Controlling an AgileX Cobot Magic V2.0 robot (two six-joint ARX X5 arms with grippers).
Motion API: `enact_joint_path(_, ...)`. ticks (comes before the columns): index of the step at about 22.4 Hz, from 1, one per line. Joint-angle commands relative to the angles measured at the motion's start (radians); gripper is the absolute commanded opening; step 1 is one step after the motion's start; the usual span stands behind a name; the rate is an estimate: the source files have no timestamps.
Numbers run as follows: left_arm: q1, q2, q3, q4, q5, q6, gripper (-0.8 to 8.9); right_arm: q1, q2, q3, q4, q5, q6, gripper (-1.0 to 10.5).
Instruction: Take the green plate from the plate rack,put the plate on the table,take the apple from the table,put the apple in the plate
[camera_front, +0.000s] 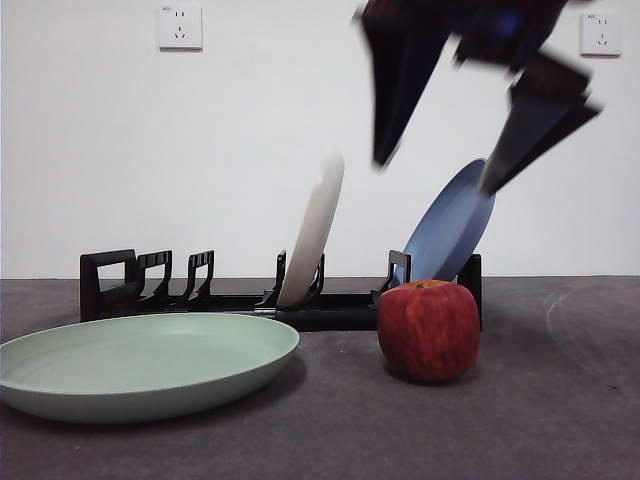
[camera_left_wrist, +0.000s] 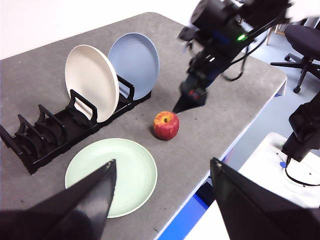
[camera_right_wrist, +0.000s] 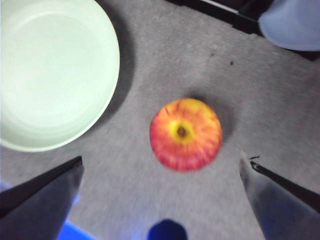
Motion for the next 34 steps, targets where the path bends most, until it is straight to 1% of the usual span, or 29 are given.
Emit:
enact_joint_path(1,0.0,-0.004,-0.003,0.002,0.003,-0.005,3.14,0.002,0.066,-0.011,0.039,0.027,0.012,5.4)
enact_joint_path(5,0.0,-0.004,-0.003,0.002,0.003,-0.005,3.14,0.002,0.146,-0.011,0.089,0.047,0.012,5.4)
enact_joint_path(8,0.0,-0.004,-0.003,0.002,0.002,-0.006,3.14,0.001,0.201,-0.012,0.096,0.074,0.01,5.4)
enact_joint_path(16,0.0,-0.004,-0.003,0.002,-0.004,-0.006,3.14,0.0,0.26,-0.012,0.069,0.073,0.009,5.3)
enact_joint_path(17,0.0,-0.004,-0.003,0.002,-0.004,-0.006,3.14,0.0,0.265,-0.012,0.055,0.073,0.009,4.8)
enact_joint_path(18,0.0,-0.004,-0.003,0.002,-0.004,-0.006,3.14,0.0,0.267,-0.012,0.039,0.074,0.008,3.8)
enact_joint_path(20,0.0,-0.004,-0.003,0.002,-0.004,-0.006,3.14,0.0,0.267,-0.012,0.018,0.074,0.008,1.2)
enact_joint_path(21,0.0,-0.004,-0.003,0.002,-0.004,-0.006,3.14,0.0,0.267,-0.012,0.014,0.074,0.008,0.2)
enact_joint_path(22,0.0,-0.004,-0.003,0.002,-0.004,-0.006,3.14,0.0,0.267,-0.012,0.015,0.078,0.008,-0.2)
enact_joint_path(24,0.0,-0.004,-0.003,0.002,-0.004,-0.003,3.14,0.0,0.266,-0.006,0.014,0.095,0.008,-0.1)
enact_joint_path(26,0.0,-0.004,-0.003,0.002,-0.005,-0.003,3.14,0.0,0.256,0.01,0.001,0.094,0.008,-0.1)
enact_joint_path(28,0.0,-0.004,-0.003,0.002,-0.005,-0.003,3.14,0.0,0.237,0.055,-0.046,0.09,0.008,-0.1)
enact_joint_path(30,0.0,-0.004,-0.003,0.002,-0.005,-0.003,3.14,0.001,0.224,0.139,-0.121,0.053,0.008,-0.1)
enact_joint_path(31,0.0,-0.004,-0.003,0.002,-0.005,-0.003,3.14,0.001,0.218,0.187,-0.157,0.019,0.007,-0.1)
enact_joint_path(34,0.0,-0.003,-0.003,0.002,-0.004,-0.003,3.14,0.022,0.209,0.33,-0.239,-0.119,-0.039,-0.1)
